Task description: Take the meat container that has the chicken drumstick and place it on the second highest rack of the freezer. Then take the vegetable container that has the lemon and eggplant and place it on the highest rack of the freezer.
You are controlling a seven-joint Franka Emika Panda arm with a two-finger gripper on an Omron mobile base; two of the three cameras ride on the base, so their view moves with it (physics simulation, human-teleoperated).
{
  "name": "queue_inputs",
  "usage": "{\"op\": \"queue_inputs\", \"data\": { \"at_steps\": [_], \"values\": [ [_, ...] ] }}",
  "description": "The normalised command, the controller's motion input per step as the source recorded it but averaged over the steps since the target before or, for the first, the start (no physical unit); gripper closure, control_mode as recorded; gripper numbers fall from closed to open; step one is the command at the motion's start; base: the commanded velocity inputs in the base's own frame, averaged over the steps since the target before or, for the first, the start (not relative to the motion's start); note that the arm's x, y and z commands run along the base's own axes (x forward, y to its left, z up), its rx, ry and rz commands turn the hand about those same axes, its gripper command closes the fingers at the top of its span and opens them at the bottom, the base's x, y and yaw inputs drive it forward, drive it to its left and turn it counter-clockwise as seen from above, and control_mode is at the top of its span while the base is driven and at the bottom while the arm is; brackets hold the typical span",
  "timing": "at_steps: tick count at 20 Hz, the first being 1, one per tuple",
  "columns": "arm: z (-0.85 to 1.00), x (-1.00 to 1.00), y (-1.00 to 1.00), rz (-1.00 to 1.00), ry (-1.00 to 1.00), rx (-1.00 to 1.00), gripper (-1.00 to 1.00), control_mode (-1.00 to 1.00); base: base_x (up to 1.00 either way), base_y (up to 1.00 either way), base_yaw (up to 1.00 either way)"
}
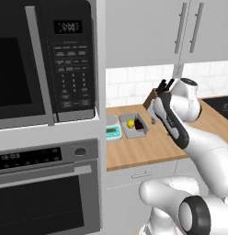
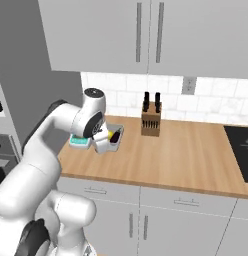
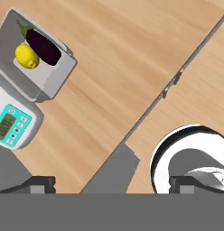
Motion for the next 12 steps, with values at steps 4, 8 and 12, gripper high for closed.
{"op": "queue_inputs", "data": {
  "at_steps": [4,8,12],
  "values": [
    [-0.19,0.46,-0.01,0.00,0.00,0.00,-1.00,-1.00,0.00,0.00,0.00],
    [-0.37,0.39,0.01,0.00,0.01,0.00,-1.00,-1.00,0.00,0.00,0.00],
    [-0.65,0.37,0.15,-0.01,0.12,0.00,-1.00,-1.00,0.00,0.00,0.00]
  ]
}}
